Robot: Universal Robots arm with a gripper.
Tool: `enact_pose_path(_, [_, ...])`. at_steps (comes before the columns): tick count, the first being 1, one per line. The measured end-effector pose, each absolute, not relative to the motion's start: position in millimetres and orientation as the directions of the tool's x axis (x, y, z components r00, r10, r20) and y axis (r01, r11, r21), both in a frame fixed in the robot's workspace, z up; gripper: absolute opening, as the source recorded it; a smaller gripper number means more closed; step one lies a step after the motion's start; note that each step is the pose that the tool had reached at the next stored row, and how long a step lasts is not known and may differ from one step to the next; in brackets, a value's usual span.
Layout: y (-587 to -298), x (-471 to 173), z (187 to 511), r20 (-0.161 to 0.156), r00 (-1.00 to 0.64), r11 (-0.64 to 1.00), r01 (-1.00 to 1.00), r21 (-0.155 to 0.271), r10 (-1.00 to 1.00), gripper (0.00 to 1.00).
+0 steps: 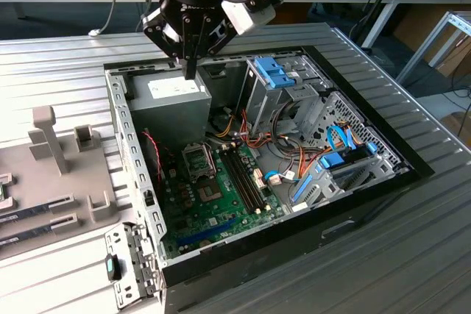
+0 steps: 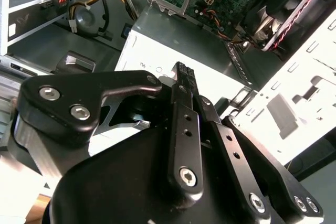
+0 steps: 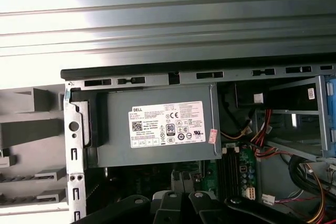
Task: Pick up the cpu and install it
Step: 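Reach for the cpu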
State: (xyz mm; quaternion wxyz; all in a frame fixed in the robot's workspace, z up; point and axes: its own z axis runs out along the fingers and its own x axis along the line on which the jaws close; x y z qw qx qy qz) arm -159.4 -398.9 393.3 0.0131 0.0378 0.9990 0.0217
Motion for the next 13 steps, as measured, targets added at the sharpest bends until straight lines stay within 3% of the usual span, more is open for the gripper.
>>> enact_pose_path(13, [-398.9, -166.0, 393.3, -0.024, -0.997, 0.996, 0.075, 0.044, 0.076, 0.11])
